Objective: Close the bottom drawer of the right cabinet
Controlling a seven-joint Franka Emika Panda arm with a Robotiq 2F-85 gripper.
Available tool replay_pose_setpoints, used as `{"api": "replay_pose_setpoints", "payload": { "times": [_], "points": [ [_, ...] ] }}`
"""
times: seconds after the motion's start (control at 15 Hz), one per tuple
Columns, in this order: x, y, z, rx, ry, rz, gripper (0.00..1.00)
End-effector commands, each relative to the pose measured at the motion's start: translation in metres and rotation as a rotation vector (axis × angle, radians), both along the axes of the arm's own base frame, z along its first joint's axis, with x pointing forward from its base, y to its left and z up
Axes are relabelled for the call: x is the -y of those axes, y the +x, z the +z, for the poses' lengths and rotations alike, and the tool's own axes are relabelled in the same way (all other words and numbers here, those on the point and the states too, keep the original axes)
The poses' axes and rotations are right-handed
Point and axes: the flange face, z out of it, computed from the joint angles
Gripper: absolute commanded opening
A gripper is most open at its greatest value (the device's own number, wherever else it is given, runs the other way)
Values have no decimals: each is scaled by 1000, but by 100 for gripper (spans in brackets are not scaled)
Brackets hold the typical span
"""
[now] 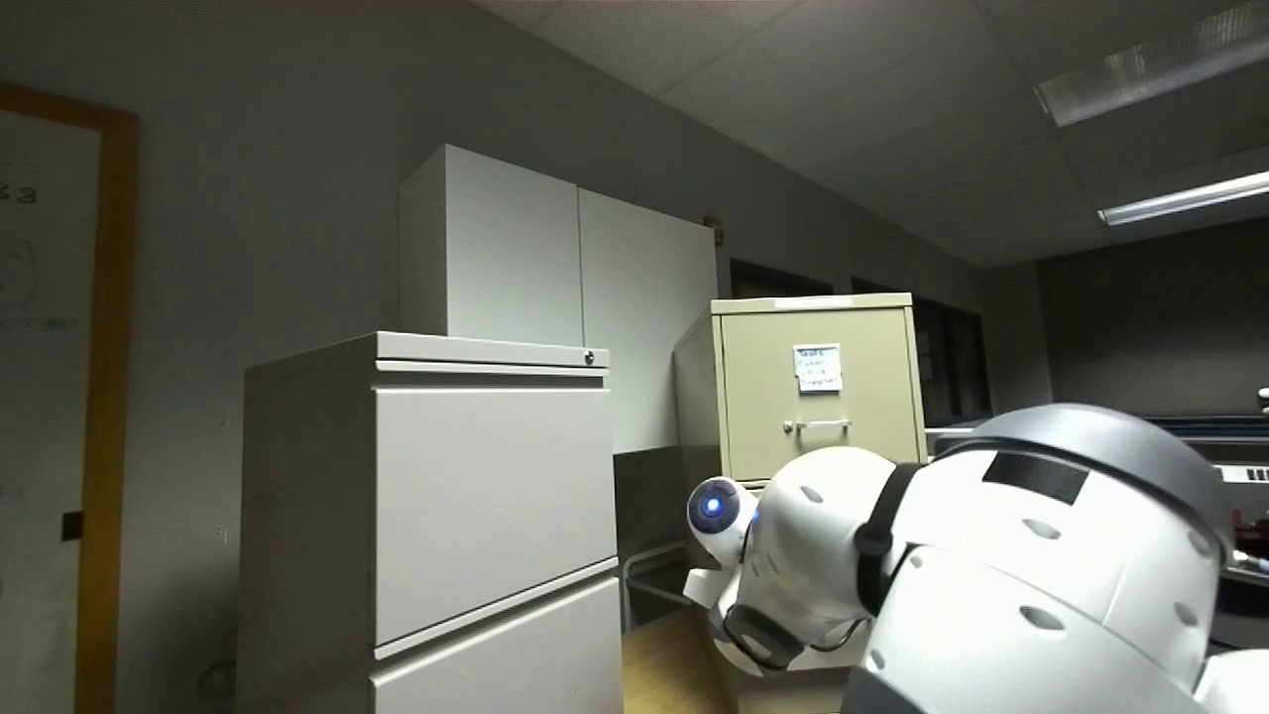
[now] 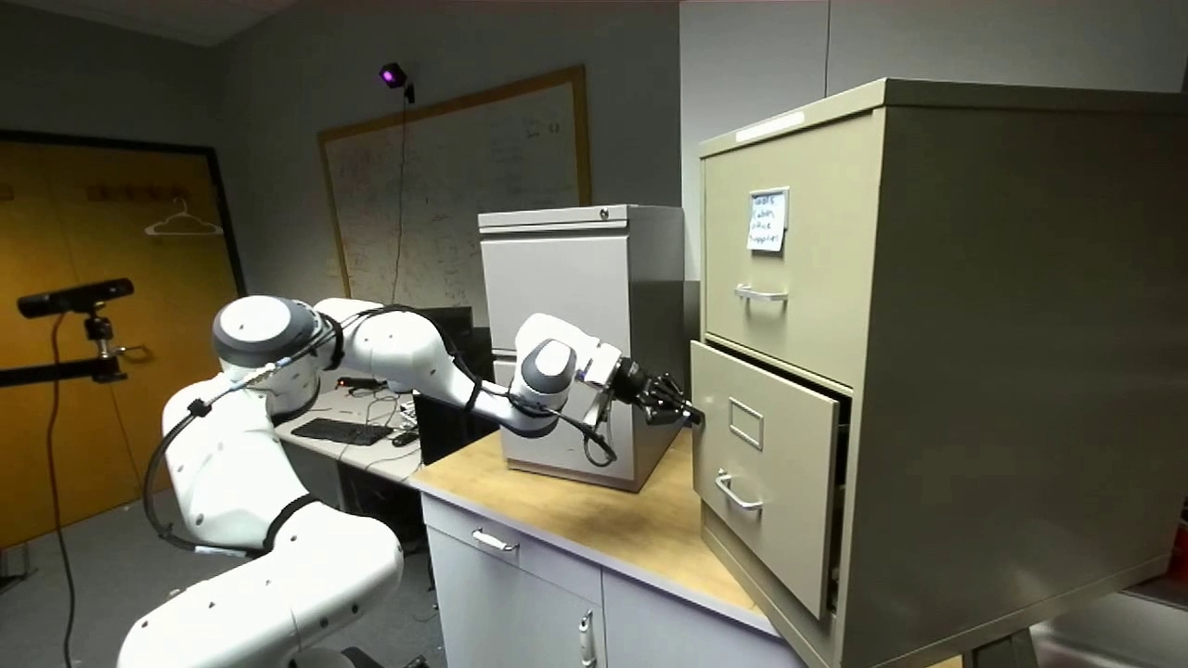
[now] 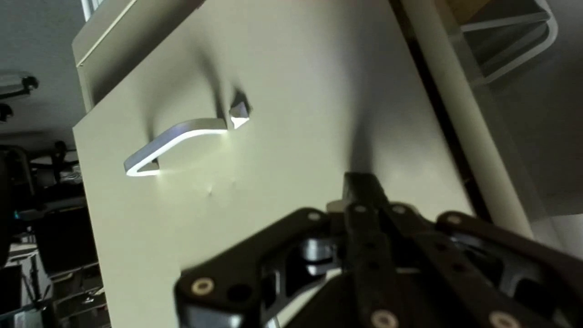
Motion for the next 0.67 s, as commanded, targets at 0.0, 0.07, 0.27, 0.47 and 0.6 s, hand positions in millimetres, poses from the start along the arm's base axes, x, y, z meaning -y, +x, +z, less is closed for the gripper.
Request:
{"api": "replay_pose_setpoints", "payload": {
  "times": [0.0,0.07,0.27,0.47,0.6],
  "points": [
    [0,42,-15,-33,-15,-38,0],
    [-1,48,-17,-46,-13,-49,0],
    [1,65,-22,-79,-17,-78,0],
    [10,80,-27,-100,-20,-106,0],
    [15,89,-29,-106,-19,-121,0]
  ]
}}
